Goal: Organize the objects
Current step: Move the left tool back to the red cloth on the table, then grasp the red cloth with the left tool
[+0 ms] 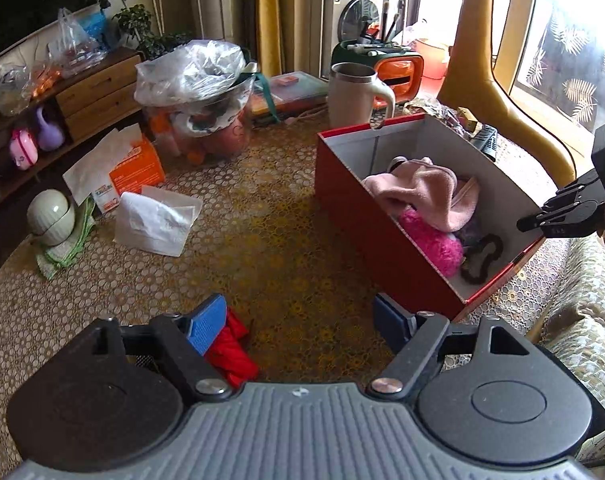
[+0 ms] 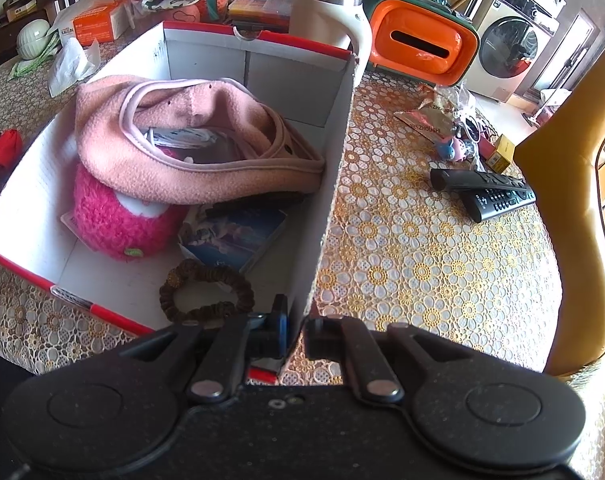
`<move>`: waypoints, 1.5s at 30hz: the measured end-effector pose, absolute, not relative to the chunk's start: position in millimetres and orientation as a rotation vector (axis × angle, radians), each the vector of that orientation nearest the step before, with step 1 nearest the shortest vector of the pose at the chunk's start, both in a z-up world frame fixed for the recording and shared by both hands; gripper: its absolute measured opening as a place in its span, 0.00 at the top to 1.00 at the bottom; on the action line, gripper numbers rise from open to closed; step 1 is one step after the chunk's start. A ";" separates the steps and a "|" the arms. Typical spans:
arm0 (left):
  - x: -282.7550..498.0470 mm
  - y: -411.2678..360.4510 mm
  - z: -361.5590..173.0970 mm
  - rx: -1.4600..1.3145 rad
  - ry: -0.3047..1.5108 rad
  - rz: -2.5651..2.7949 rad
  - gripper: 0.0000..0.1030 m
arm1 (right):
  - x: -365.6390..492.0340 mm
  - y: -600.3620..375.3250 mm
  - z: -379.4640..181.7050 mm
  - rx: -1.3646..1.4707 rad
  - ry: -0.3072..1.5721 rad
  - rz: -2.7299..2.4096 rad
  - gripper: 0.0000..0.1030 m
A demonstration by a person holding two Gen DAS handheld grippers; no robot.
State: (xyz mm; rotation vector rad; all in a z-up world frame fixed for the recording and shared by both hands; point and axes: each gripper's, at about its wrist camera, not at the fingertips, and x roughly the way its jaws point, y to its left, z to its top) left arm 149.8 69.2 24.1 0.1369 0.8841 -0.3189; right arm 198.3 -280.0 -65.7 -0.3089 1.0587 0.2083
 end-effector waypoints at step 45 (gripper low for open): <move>188.6 101.2 -114.7 0.008 1.067 -0.030 0.58 | 194.0 -276.9 -65.8 -0.312 1.059 0.195 0.93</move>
